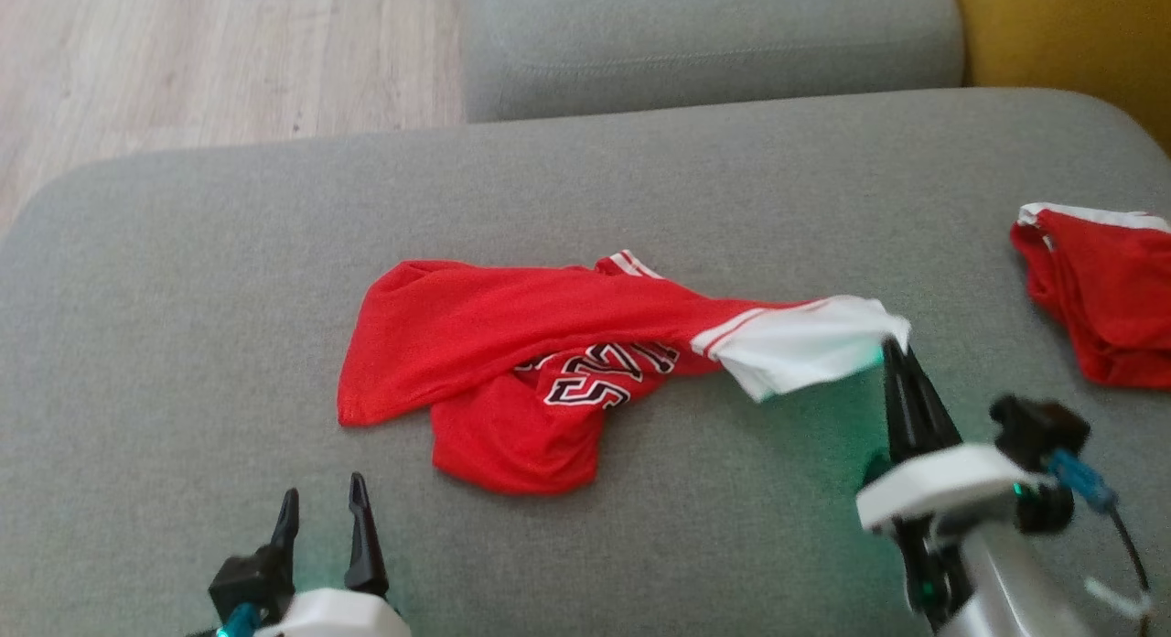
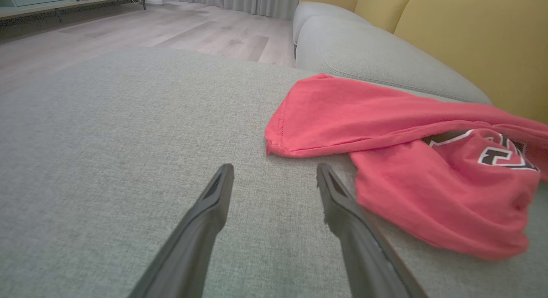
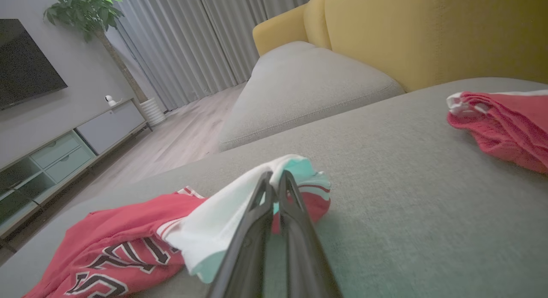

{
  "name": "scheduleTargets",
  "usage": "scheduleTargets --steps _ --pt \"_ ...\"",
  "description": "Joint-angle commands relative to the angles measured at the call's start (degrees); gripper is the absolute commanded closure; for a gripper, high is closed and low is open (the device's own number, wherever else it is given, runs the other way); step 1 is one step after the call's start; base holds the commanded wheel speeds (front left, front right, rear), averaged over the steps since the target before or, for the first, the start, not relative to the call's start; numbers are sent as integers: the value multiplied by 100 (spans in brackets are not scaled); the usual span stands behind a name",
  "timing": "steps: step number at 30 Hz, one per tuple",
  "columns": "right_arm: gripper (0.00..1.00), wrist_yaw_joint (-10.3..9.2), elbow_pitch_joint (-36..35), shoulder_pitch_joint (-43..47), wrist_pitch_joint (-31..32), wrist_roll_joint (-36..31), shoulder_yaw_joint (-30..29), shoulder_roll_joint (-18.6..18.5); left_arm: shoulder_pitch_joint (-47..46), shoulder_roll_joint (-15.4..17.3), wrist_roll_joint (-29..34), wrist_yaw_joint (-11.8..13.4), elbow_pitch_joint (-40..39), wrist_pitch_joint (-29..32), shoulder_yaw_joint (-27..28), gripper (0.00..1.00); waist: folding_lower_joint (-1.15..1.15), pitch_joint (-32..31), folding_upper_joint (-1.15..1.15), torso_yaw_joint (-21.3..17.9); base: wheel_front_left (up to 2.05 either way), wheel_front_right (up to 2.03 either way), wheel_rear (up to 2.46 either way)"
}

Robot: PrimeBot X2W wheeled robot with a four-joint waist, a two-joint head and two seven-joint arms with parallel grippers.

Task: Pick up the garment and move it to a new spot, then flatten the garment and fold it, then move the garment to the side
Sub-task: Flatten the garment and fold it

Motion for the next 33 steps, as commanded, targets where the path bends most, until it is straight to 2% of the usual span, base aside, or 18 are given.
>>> scheduleTargets --steps 1,7,8,9,12,16,19,24,33 --pt "100 21 -172 -17 -36 -19 65 4 -128 69 -37 38 -129 -30 196 0 1 -58 0 -34 0 0 0" --pt "100 21 296 376 -17 -147 -39 -117 -46 69 61 48 -104 -30 260 0 1 -123 0 1 0 0 0" --pt "84 21 439 399 -11 -227 -80 -131 -36 69 81 47 -105 -30 272 0 1 -128 0 7 0 0 0" --pt "0 21 542 395 -14 -341 -118 -142 -28 69 110 53 -105 -30 285 0 1 -131 0 14 0 0 0" --pt "0 21 547 301 -29 -822 -268 -138 -20 69 284 78 -152 -30 312 0 1 -137 0 27 0 0 0" --pt "0 21 -144 245 -33 -1429 -449 -56 -30 69 692 68 -324 -30 336 0 1 -151 0 25 0 0 0" --pt "0 21 -463 285 -34 -1619 -474 -2 -45 73 971 38 -431 -30 352 0 1 -168 0 30 0 0 0" --pt "0 21 -429 386 -35 -1589 -162 14 -21 110 1412 48 -540 -30 319 0 1 -213 0 66 0 0 0" --pt "0 21 -218 407 -35 -1449 -85 16 32 99 1569 -29 -525 -30 330 0 1 -213 0 113 0 0 0"
